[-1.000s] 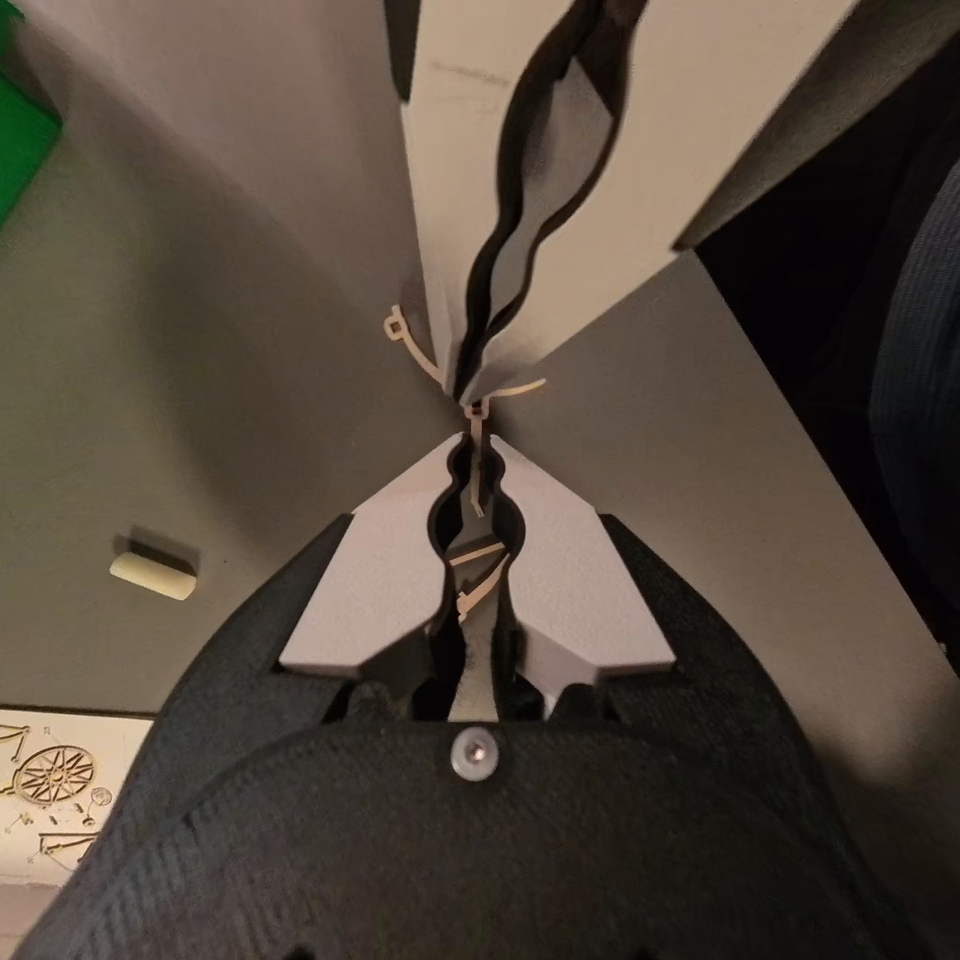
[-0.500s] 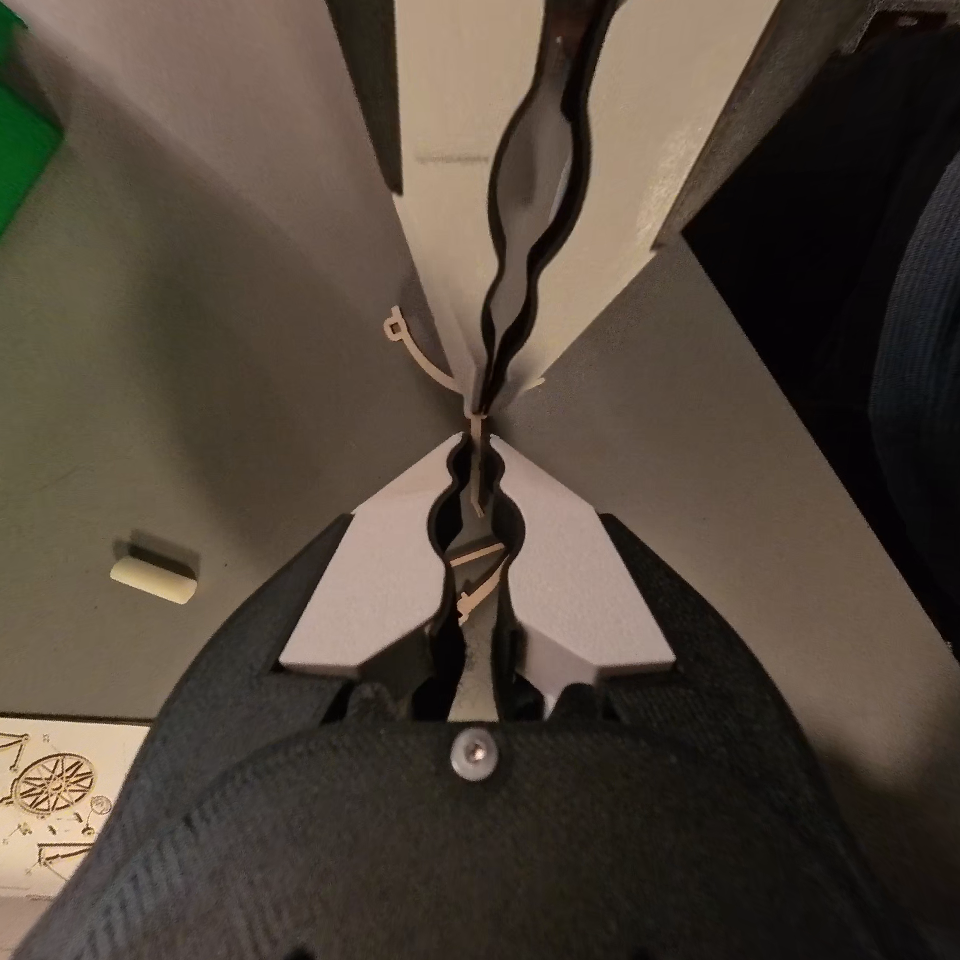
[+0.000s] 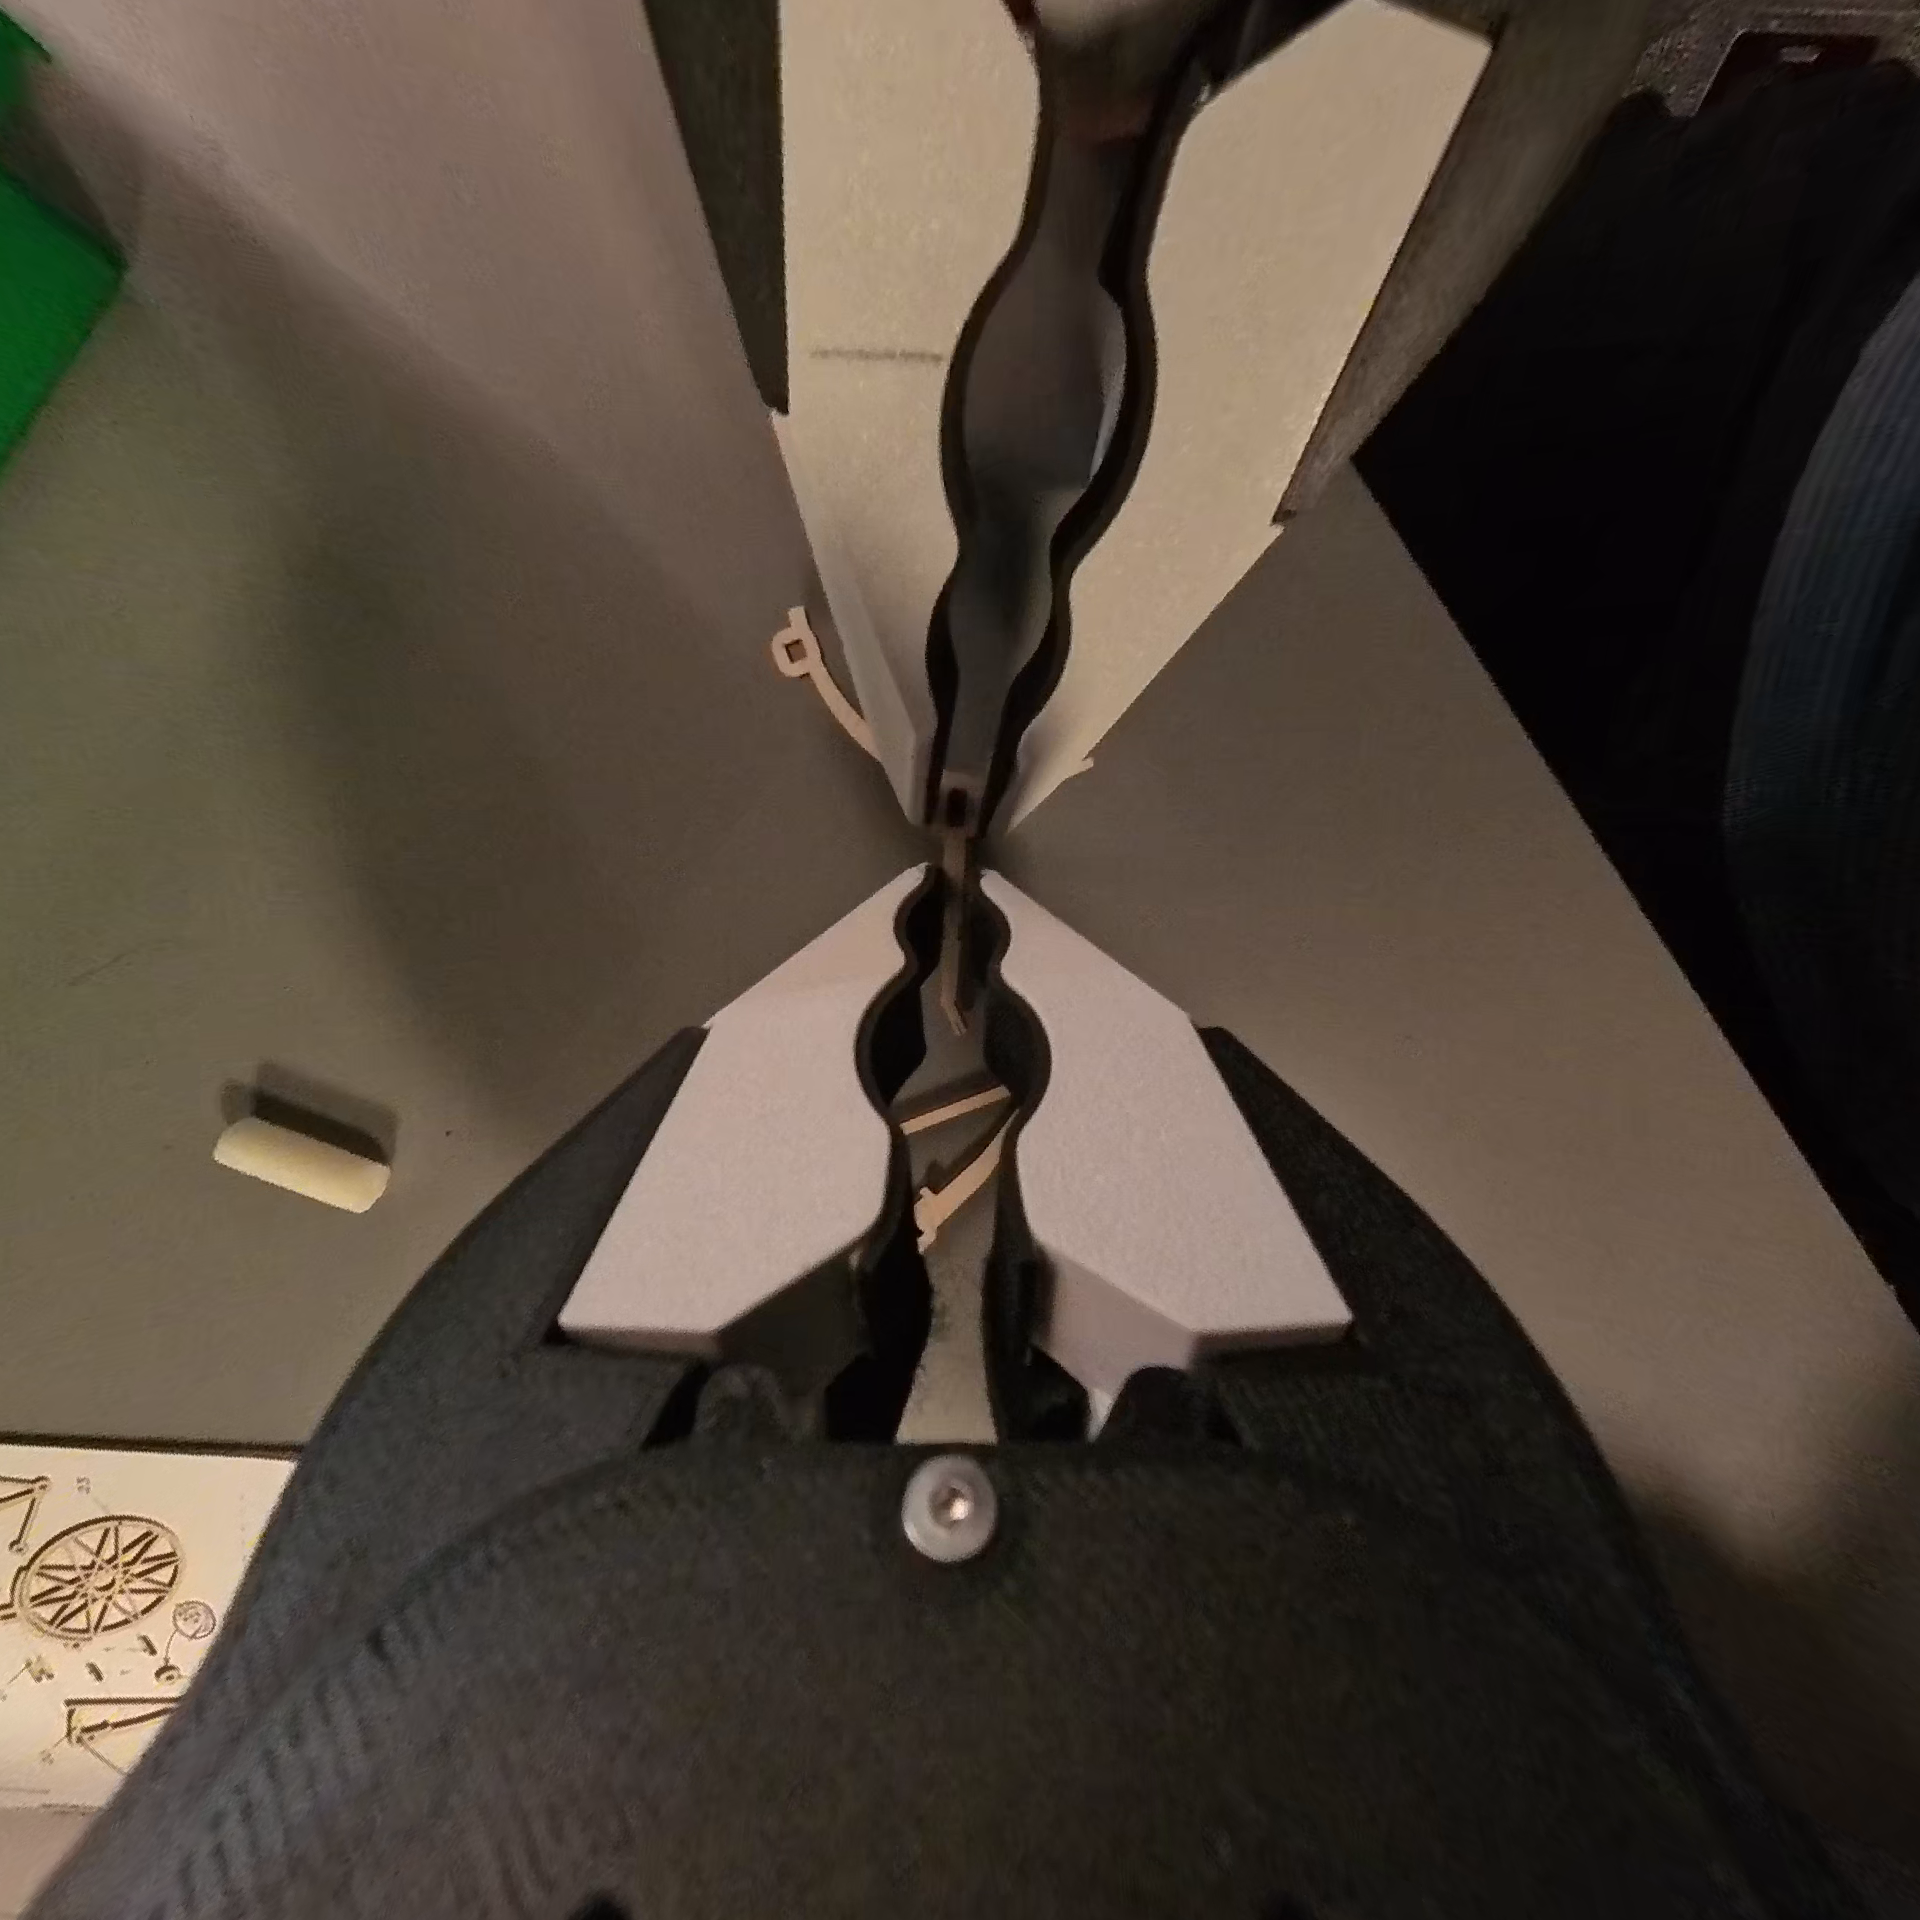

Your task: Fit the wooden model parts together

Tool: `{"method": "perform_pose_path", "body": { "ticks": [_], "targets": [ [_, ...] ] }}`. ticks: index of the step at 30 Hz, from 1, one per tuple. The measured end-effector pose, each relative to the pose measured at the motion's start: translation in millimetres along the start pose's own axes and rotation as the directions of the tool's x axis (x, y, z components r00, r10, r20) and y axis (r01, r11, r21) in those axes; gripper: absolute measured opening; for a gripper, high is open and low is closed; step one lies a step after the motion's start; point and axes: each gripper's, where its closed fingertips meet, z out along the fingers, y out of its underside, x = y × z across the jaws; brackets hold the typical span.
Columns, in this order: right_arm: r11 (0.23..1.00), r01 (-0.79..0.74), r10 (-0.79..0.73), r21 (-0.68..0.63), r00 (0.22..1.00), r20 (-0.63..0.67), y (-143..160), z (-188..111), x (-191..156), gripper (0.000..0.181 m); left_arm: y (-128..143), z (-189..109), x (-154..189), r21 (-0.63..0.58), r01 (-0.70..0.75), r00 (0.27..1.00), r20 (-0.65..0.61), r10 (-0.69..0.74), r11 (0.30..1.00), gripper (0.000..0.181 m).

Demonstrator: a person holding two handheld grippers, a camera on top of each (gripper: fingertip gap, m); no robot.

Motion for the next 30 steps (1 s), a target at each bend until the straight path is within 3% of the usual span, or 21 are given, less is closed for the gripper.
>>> {"method": "perform_pose_path", "body": {
  "ticks": [30],
  "targets": [
    [0.991,-0.108,0.109,-0.074,0.994,0.002,4.5,2.8,0.3,0.007,-0.1,0.8,-0.7,-0.111,0.041,0.999,-0.013,-0.043,0.993,0.002]
  ]
}}
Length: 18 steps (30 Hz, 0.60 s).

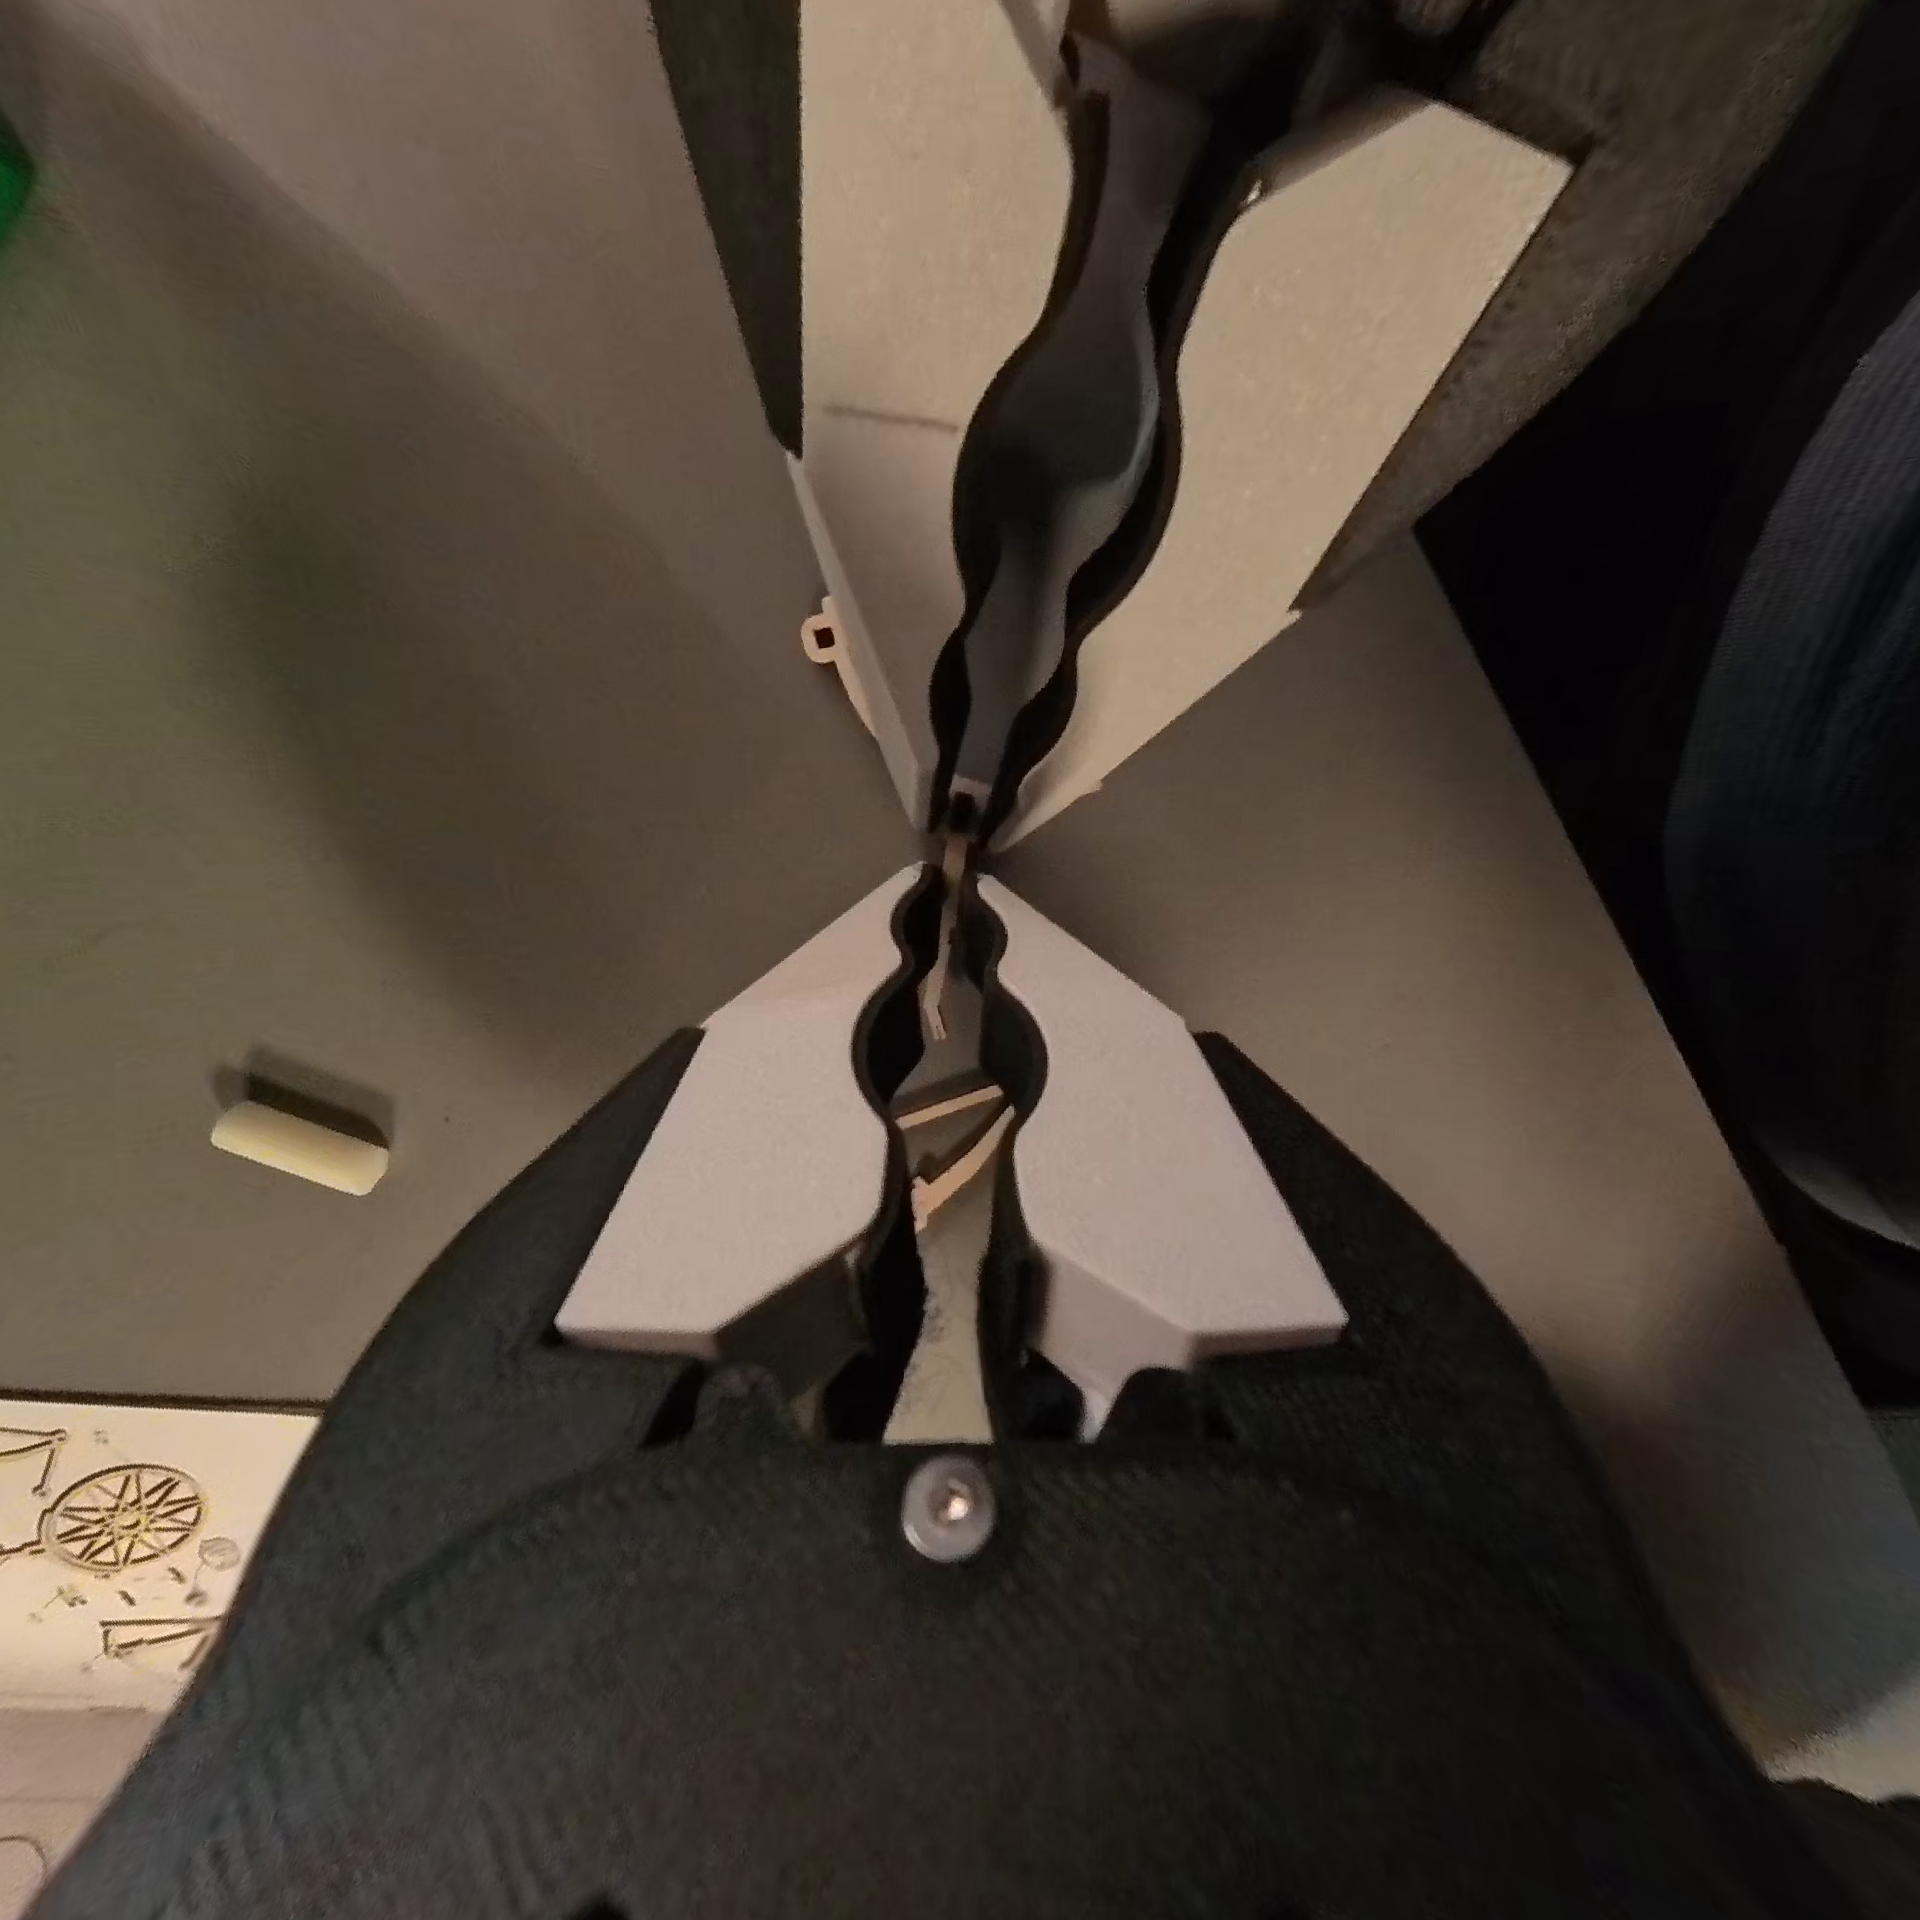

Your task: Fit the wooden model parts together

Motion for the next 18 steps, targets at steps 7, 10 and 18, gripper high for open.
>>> {"method": "perform_pose_path", "body": {
  "ticks": [7,10,18],
  "targets": [
    [0.946,0.085,-0.049,0.312,0.991,-0.122,-41,-31,-1,0.054,-8,-8,-4,0.217,0.099,0.994,-0.058,-0.088,0.971,0.003],
    [0.878,0.166,-0.065,0.450,0.971,-0.232,-61,-56,-7,0.054,-13,-37,-1,0.446,0.235,0.969,-0.171,-0.176,0.864,0.003],
    [0.774,0.308,-0.198,0.553,0.948,-0.250,-114,-72,-37,0.053,-14,-132,39,0.692,0.576,0.792,-0.604,-0.089,0.435,0.002]
  ]
}}
